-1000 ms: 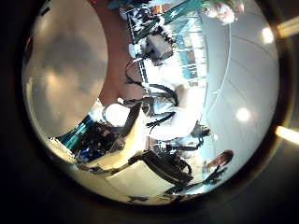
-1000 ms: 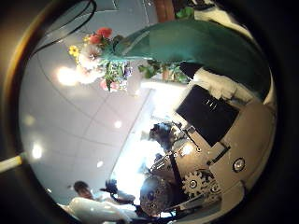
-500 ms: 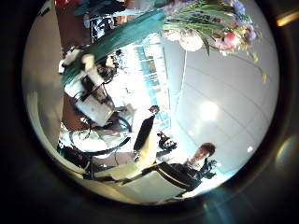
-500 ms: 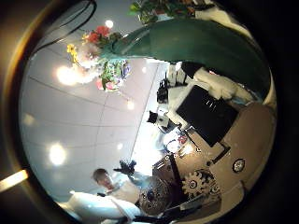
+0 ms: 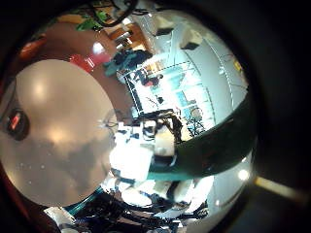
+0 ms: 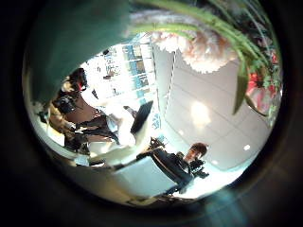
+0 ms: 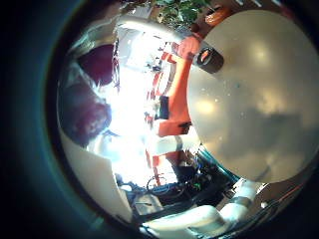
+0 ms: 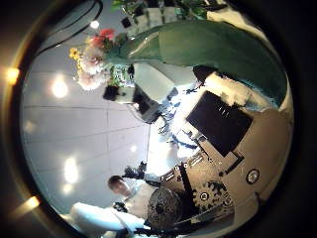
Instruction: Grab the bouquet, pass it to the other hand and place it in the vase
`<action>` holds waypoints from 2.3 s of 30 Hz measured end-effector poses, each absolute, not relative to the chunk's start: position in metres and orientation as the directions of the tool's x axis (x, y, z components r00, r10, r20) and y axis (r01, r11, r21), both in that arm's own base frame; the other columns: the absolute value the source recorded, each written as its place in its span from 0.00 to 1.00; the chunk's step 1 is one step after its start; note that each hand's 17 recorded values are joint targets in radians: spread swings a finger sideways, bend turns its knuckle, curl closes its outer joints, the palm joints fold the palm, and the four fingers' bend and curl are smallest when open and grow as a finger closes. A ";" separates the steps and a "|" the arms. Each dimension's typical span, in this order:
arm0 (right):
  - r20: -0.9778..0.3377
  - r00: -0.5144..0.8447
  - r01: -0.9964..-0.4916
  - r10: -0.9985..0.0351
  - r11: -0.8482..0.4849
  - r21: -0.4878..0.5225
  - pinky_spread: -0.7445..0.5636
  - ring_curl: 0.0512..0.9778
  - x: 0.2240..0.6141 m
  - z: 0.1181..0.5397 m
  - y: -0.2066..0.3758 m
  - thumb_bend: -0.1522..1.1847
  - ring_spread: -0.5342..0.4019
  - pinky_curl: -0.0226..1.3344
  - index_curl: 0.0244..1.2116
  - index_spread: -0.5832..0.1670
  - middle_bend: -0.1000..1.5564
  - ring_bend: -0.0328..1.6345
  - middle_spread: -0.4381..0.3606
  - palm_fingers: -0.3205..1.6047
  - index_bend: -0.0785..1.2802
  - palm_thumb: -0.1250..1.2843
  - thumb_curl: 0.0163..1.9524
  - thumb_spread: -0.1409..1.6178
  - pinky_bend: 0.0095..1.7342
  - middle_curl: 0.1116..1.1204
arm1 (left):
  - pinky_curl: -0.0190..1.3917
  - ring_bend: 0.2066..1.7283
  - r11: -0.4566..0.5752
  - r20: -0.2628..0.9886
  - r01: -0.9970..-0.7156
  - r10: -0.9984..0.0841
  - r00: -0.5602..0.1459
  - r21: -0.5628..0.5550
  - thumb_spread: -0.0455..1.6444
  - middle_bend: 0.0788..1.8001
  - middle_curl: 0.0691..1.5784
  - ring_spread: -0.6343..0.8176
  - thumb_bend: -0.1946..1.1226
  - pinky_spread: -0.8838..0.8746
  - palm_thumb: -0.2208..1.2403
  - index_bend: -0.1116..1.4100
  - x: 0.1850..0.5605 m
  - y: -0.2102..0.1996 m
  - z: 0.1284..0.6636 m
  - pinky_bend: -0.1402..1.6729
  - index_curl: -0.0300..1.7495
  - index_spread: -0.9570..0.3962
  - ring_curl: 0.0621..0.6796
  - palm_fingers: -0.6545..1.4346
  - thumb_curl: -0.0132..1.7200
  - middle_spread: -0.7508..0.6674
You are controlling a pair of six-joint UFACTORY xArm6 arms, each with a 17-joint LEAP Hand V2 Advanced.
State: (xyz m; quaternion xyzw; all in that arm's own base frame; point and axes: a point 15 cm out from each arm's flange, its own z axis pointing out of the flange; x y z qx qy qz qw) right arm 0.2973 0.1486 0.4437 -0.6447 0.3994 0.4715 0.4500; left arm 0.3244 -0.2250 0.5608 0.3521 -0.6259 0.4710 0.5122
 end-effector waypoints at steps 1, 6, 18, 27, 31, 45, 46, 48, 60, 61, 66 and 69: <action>-0.968 0.235 -0.940 -0.094 -0.277 -0.201 0.42 0.70 0.298 0.443 0.150 0.11 0.37 0.75 0.75 0.48 0.89 0.90 0.38 0.75 0.93 0.89 0.66 0.56 0.69 0.69 | 0.30 0.42 0.310 0.973 -0.923 0.043 -0.225 -0.227 0.59 0.28 0.28 0.47 0.14 0.53 0.40 0.14 0.325 -0.226 0.561 0.37 0.14 0.77 0.35 0.65 0.21 0.58; -0.962 0.228 -0.947 -0.153 -0.264 -0.182 0.42 0.70 0.304 0.428 0.147 0.11 0.37 0.75 0.74 0.48 0.89 0.90 0.38 0.75 0.93 0.89 0.67 0.56 0.69 0.70 | 0.43 0.64 0.370 0.987 -0.915 0.076 -0.144 -0.162 0.60 0.43 0.38 0.23 0.25 0.37 0.67 0.22 0.314 -0.235 0.565 0.58 0.14 0.64 0.58 0.89 0.27 0.40; -0.964 0.196 -0.976 -0.177 -0.126 -0.175 0.31 0.64 0.326 0.421 0.114 0.08 0.33 0.67 0.68 0.39 0.76 0.82 0.33 0.55 0.67 0.66 0.51 0.63 0.66 0.63 | 0.66 0.85 0.289 0.963 -0.922 0.156 -0.220 -0.257 0.64 0.62 0.54 0.16 0.33 0.24 0.84 0.66 0.317 -0.209 0.603 0.74 0.29 0.35 0.84 0.81 0.38 0.23; -0.976 0.146 -0.989 -0.163 -0.031 -0.143 0.21 0.56 0.329 0.410 0.090 0.10 0.31 0.57 0.57 0.27 0.62 0.78 0.31 0.41 0.37 0.66 0.40 0.65 0.63 0.56 | 0.78 0.91 0.135 0.912 -0.902 0.079 -0.404 -0.411 0.66 0.67 0.58 0.16 0.32 0.20 0.85 0.72 0.340 -0.161 0.649 0.76 0.40 0.27 0.90 0.76 0.43 0.20; -0.978 0.137 -0.991 -0.160 -0.026 -0.134 0.27 0.53 0.330 0.408 0.089 0.09 0.31 0.55 0.55 0.24 0.58 0.74 0.31 0.38 0.38 0.65 0.37 0.65 0.58 0.53 | 0.82 0.93 0.021 0.880 -0.880 0.032 -0.474 -0.475 0.67 0.69 0.58 0.16 0.32 0.19 0.86 0.72 0.358 -0.135 0.671 0.76 0.44 0.25 0.91 0.74 0.45 0.19; -0.989 0.112 -0.993 -0.098 0.025 -0.115 0.77 0.32 0.355 0.424 0.106 0.09 0.60 0.46 0.38 0.29 0.34 0.49 0.52 0.15 0.23 0.62 0.30 0.65 0.47 0.32 | 0.91 0.97 -0.184 0.778 -0.756 -0.181 -0.602 -0.628 0.69 0.73 0.59 0.18 0.29 0.18 0.86 0.67 0.387 -0.080 0.684 0.76 0.58 0.22 0.91 0.72 0.50 0.20; -0.989 0.107 -0.993 -0.099 0.030 -0.111 0.80 0.31 0.356 0.422 0.106 0.09 0.62 0.45 0.37 0.30 0.32 0.48 0.54 0.15 0.21 0.61 0.30 0.65 0.46 0.31 | 0.91 0.97 -0.203 0.769 -0.742 -0.200 -0.607 -0.639 0.69 0.73 0.59 0.18 0.29 0.17 0.86 0.67 0.390 -0.076 0.683 0.76 0.59 0.21 0.90 0.72 0.50 0.20; -0.990 0.096 -0.994 -0.104 0.047 -0.102 0.83 0.29 0.360 0.419 0.104 0.09 0.66 0.43 0.36 0.31 0.30 0.45 0.56 0.15 0.20 0.61 0.29 0.65 0.44 0.29 | 0.92 0.97 -0.231 0.752 -0.716 -0.230 -0.618 -0.659 0.69 0.73 0.59 0.18 0.29 0.17 0.86 0.66 0.393 -0.071 0.680 0.76 0.61 0.21 0.90 0.72 0.51 0.20; -0.991 0.069 -0.994 -0.118 0.082 -0.079 0.90 0.23 0.369 0.412 0.099 0.09 0.76 0.34 0.27 0.36 0.23 0.37 0.64 0.16 0.17 0.58 0.26 0.66 0.38 0.24 | 0.95 0.97 -0.289 0.753 -0.696 -0.257 -0.605 -0.658 0.70 0.73 0.58 0.18 0.27 0.16 0.86 0.61 0.408 -0.059 0.650 0.75 0.69 0.19 0.88 0.72 0.54 0.20; -0.991 0.067 -0.994 -0.119 0.083 -0.077 0.90 0.23 0.369 0.411 0.099 0.09 0.76 0.34 0.26 0.36 0.22 0.37 0.64 0.16 0.17 0.58 0.26 0.67 0.38 0.24 | 0.95 0.97 -0.291 0.756 -0.698 -0.256 -0.602 -0.654 0.70 0.73 0.58 0.18 0.27 0.16 0.86 0.60 0.408 -0.058 0.648 0.75 0.69 0.19 0.88 0.72 0.54 0.20; -0.992 0.058 -0.994 -0.114 0.085 -0.068 0.90 0.22 0.368 0.408 0.099 0.10 0.76 0.32 0.24 0.36 0.21 0.36 0.64 0.17 0.17 0.58 0.26 0.67 0.37 0.23 | 0.96 0.97 -0.295 0.767 -0.708 -0.245 -0.593 -0.641 0.70 0.73 0.58 0.18 0.26 0.16 0.86 0.58 0.412 -0.058 0.634 0.74 0.72 0.18 0.87 0.73 0.55 0.20; -0.993 0.049 -0.995 -0.109 0.085 -0.059 0.90 0.22 0.366 0.405 0.100 0.10 0.77 0.31 0.24 0.36 0.21 0.36 0.64 0.18 0.17 0.58 0.25 0.67 0.37 0.23 | 0.97 0.97 -0.303 0.779 -0.718 -0.234 -0.581 -0.626 0.70 0.73 0.58 0.18 0.26 0.16 0.86 0.57 0.416 -0.056 0.624 0.74 0.73 0.18 0.87 0.73 0.55 0.20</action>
